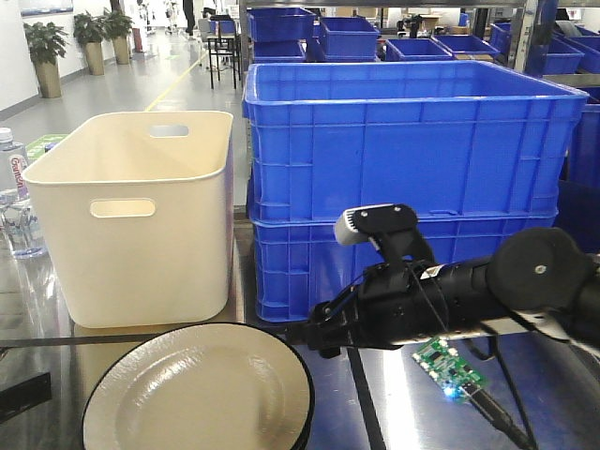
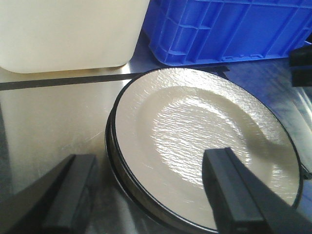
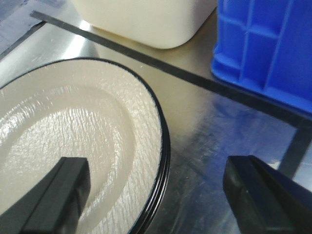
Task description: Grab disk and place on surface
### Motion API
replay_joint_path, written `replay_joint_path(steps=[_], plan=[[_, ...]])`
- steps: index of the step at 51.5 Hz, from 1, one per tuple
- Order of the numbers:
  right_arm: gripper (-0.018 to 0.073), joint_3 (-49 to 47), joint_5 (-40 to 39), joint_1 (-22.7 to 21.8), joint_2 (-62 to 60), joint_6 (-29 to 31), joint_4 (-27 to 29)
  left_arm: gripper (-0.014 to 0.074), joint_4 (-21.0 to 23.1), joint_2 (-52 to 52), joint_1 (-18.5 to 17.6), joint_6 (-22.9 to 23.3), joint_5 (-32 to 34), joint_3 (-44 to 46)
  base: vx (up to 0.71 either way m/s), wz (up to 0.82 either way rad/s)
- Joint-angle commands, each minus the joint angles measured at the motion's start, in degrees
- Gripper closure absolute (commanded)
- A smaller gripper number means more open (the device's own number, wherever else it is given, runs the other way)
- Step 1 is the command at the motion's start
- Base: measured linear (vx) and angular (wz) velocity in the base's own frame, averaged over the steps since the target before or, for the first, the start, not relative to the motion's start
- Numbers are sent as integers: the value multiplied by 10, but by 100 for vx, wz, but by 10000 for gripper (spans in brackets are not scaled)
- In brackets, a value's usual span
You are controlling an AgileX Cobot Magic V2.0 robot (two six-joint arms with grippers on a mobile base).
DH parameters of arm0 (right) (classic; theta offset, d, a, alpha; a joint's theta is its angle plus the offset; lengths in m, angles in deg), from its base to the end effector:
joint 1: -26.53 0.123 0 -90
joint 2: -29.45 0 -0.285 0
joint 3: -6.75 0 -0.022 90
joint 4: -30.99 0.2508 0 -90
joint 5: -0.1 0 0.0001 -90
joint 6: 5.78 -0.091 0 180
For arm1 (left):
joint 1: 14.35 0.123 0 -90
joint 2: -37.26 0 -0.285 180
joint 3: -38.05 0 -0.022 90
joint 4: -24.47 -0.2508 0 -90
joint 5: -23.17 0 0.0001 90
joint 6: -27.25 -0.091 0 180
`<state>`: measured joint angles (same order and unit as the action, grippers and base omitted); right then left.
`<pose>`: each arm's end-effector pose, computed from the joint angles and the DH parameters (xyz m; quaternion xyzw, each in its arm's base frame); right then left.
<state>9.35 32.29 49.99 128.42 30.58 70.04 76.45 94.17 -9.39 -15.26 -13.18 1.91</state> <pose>0.3202 0.1723 0.3234 -0.2673 0.8462 0.2315 0.3986 0.1704 -0.0279 0.3333 0.0645 0.8364 -0.1984 0.5069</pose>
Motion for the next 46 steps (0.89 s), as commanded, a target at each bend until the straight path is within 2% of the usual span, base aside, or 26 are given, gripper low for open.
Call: replay_joint_path(steps=[1,39,46], plan=[[-19,-21,-25,-2,-43,-10,1,43,22,-6,1,-1,17,16,0,0],[94,-21,-25,-2,-51,-9,1,43,22,-6,1,-2,24,16,0,0],[104,-21,-25,-2,-51,-9,1,43,6,-8,1,-2,27,16,0,0]])
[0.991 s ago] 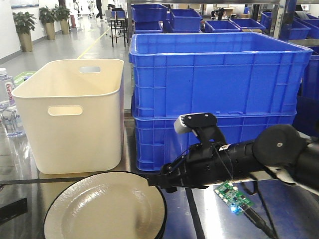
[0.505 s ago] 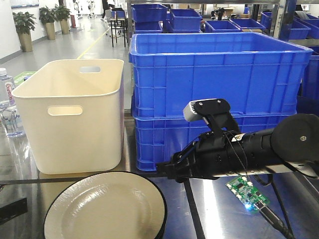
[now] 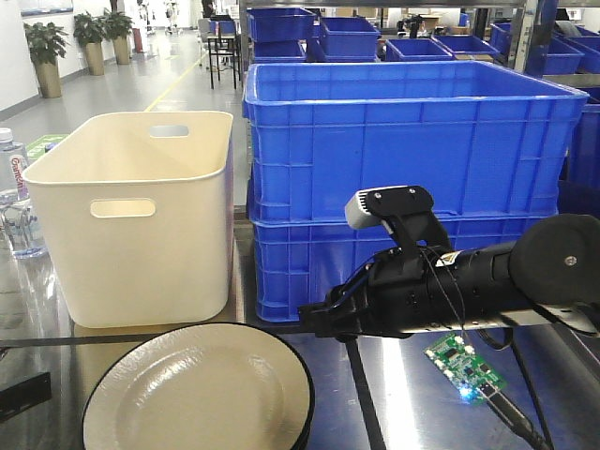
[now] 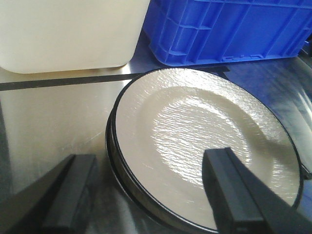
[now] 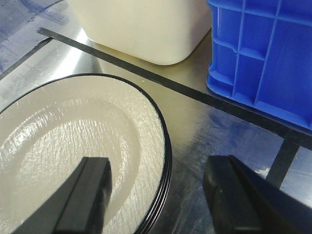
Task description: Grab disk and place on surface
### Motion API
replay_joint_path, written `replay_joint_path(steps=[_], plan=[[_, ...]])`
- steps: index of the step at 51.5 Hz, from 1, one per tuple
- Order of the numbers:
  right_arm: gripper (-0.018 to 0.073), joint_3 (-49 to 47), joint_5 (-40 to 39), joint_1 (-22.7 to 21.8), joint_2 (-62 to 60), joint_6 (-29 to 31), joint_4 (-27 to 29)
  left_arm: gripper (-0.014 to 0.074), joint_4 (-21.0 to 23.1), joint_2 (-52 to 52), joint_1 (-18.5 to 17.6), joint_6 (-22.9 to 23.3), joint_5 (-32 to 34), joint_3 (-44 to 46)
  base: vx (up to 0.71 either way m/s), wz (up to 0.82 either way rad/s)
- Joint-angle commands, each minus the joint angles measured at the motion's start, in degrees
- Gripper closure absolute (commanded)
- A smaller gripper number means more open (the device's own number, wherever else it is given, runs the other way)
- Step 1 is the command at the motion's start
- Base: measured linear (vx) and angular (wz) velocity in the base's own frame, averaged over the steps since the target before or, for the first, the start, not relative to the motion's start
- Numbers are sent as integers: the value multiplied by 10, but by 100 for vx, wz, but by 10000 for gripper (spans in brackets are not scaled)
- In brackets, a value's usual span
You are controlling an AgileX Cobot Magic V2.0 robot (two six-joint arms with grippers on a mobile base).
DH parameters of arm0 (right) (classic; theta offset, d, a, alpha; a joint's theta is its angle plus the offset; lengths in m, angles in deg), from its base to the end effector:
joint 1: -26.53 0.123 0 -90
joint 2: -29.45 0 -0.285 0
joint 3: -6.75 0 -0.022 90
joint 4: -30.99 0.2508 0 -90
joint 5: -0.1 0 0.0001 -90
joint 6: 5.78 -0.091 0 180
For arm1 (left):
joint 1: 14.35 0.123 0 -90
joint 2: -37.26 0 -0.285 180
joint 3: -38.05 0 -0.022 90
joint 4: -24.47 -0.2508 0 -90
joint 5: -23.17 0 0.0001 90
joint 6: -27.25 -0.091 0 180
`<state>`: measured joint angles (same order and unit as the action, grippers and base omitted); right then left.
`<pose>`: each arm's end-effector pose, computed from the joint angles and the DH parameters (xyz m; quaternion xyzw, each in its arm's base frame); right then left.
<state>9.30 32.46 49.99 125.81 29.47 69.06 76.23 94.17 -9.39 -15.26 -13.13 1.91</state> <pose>0.3116 0.1680 0.3393 -0.2662 0.8383 0.2312 0.4159 0.1705 -0.0277 0.3332 0.0653 0.8367 -0.1967 0.5069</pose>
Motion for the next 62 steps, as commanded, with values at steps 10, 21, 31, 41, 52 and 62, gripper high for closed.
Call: replay_joint_path(steps=[10,21,31,41,52,62], plan=[[104,-20,-27,-2,-24,2,10,66,-110,-71,1,104,64,11,0,0],[104,-20,-27,-2,-24,2,10,205,-313,-199,0,328,157,-66,0,0],[104,-20,-27,-2,-24,2,10,396,-457,-327,-6,491,277,-201,0,0],[104,-20,-27,-2,-24,2,10,608,-518,-435,-34,569,415,-359,0,0],[104,-20,-27,-2,-24,2,11,605,-545,-502,-41,567,342,-415,0,0],[104,-20,-27,-1,-24,2,12,605,-545,-501,-41,567,317,-417,0,0]])
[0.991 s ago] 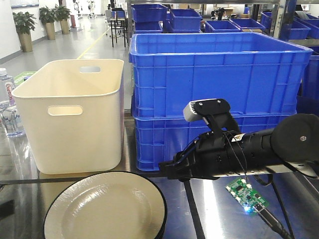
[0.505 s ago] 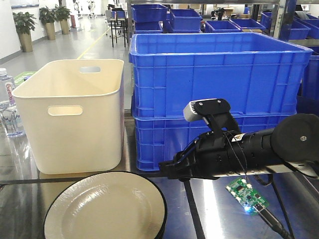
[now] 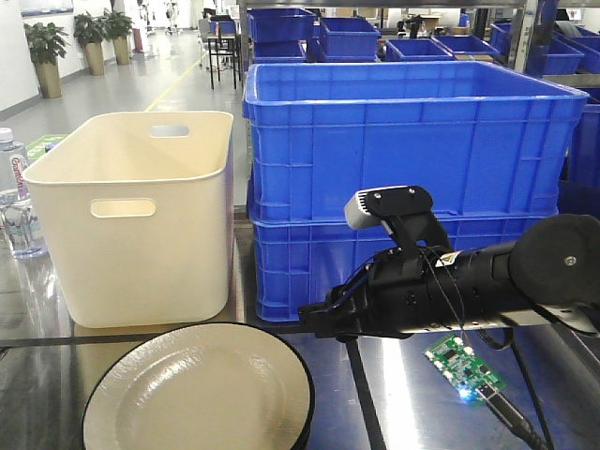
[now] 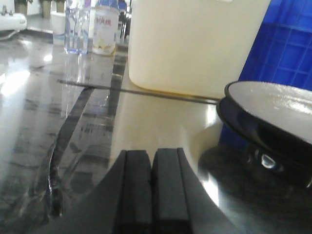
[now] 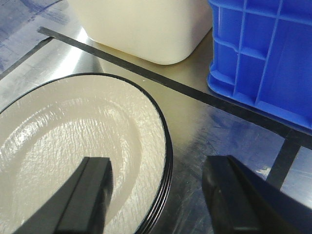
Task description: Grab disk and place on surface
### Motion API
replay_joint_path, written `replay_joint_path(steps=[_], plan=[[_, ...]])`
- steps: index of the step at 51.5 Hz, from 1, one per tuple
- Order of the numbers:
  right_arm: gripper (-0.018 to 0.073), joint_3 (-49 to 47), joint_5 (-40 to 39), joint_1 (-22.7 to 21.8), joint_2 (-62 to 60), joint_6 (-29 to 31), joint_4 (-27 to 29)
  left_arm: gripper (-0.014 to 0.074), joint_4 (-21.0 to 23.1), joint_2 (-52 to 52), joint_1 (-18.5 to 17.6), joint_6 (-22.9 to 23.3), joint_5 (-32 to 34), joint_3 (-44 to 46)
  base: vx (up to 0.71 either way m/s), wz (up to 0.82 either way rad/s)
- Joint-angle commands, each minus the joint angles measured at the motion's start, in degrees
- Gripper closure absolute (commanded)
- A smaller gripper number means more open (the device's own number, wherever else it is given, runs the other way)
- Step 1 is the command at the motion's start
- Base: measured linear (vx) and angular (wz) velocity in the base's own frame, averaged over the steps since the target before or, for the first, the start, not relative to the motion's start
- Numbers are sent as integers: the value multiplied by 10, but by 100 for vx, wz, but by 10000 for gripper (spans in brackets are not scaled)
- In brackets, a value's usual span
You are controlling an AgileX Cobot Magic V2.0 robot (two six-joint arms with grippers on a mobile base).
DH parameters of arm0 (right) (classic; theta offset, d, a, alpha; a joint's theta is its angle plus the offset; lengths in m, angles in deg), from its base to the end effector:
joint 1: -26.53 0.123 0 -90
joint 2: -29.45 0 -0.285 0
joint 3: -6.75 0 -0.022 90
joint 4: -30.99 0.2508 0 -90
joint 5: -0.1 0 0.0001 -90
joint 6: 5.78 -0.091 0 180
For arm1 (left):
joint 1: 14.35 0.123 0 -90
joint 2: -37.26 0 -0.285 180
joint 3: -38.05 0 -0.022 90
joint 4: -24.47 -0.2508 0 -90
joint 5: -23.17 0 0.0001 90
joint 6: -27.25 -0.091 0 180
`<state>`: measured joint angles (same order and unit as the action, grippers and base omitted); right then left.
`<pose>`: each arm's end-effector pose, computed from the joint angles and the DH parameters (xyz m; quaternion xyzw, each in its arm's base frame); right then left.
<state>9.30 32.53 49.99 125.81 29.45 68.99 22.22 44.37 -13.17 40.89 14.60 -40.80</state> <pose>0.3115 0.1680 0.3392 -0.2667 0.8385 0.2309 0.4154 0.0565 0.0017 0.1906 -0.0825 0.7298 -0.0584 0.6761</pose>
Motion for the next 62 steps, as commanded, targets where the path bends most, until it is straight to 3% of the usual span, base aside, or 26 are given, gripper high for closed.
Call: replay_joint_path(steps=[1,53,62], plan=[[104,-20,-28,-1,-24,2,13,605,-5,-3,-3,5,40,11,0,0],[104,-20,-11,-1,-24,-1,10,605,-5,-3,-3,5,41,11,0,0],[173,-20,-22,-1,-35,-18,-3,605,-5,-3,-3,5,41,11,0,0]])
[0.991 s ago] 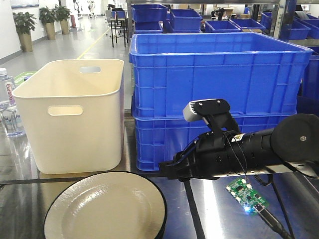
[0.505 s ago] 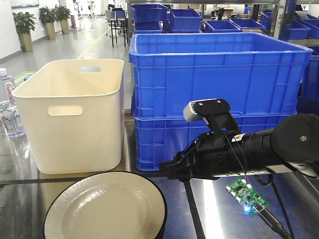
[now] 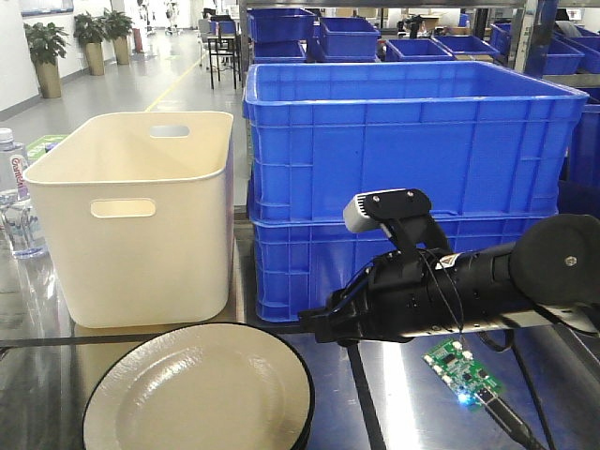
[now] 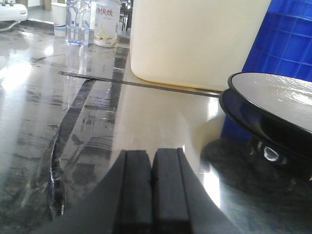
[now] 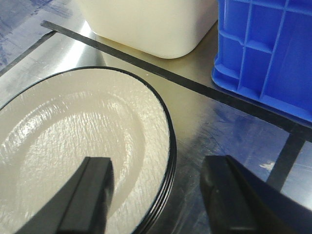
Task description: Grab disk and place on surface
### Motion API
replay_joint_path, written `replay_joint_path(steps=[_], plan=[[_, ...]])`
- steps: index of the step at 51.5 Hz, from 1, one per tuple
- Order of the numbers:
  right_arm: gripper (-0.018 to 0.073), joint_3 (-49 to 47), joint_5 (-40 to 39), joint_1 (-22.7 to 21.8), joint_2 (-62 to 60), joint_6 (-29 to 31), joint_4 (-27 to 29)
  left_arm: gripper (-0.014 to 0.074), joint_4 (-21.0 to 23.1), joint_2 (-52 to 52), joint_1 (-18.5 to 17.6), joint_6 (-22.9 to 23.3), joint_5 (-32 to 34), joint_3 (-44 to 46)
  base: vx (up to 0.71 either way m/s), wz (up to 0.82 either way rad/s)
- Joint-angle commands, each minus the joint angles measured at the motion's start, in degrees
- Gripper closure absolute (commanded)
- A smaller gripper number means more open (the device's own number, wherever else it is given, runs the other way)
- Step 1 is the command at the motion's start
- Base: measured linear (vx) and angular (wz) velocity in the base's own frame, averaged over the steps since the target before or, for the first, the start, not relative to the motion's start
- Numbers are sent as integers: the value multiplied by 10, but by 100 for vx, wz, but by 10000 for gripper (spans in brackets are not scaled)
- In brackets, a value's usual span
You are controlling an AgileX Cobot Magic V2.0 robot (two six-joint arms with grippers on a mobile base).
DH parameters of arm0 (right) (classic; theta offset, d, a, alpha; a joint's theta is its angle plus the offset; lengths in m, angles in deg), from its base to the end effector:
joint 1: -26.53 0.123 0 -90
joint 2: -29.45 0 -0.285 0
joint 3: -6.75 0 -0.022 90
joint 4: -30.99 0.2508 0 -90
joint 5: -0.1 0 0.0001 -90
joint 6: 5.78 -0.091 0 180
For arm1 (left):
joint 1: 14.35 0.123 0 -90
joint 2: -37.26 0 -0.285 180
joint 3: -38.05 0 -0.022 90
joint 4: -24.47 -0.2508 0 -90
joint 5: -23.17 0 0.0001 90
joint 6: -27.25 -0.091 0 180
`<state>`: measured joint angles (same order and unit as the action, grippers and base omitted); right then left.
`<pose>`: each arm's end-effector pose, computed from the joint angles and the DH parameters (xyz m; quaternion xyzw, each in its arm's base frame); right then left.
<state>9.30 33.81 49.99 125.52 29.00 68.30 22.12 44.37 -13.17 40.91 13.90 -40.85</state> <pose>0.3090 0.1675 0.3394 -0.2718 0.8406 0.2308 0.4076 0.0564 0.0018 0.1892 -0.0828 0.7342 -0.0572 0.6714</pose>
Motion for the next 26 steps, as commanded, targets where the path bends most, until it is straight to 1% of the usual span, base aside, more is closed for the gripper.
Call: replay_joint_path(steps=[1,3,8,11,14,16,18,21,23,26], plan=[[190,-20,-36,-1,-34,-24,1,605,-4,-3,-3,5,48,11,0,0],[225,-20,-41,-2,-40,-46,-7,605,-4,-3,-3,5,48,11,0,0],[347,-18,-39,-2,-63,-93,-58,605,-4,-3,-3,5,48,11,0,0],[435,-18,-27,-2,-81,-131,-95,605,-4,-3,-3,5,48,11,0,0],[504,-18,-14,-2,-101,-170,-136,605,-4,-3,-3,5,48,11,0,0],[564,-18,-5,-2,-117,-197,-174,605,-4,-3,-3,5,48,11,0,0],[573,-18,3,-2,-134,-234,-218,605,-4,-3,-3,5,48,11,0,0],[573,-5,-2,-2,-157,-281,-269,605,-4,-3,-3,5,48,11,0,0],[571,17,-18,-2,-181,-313,-309,605,-4,-3,-3,5,48,11,0,0],[570,64,-57,-10,-218,-348,-347,605,-4,-3,-3,5,48,11,0,0]])
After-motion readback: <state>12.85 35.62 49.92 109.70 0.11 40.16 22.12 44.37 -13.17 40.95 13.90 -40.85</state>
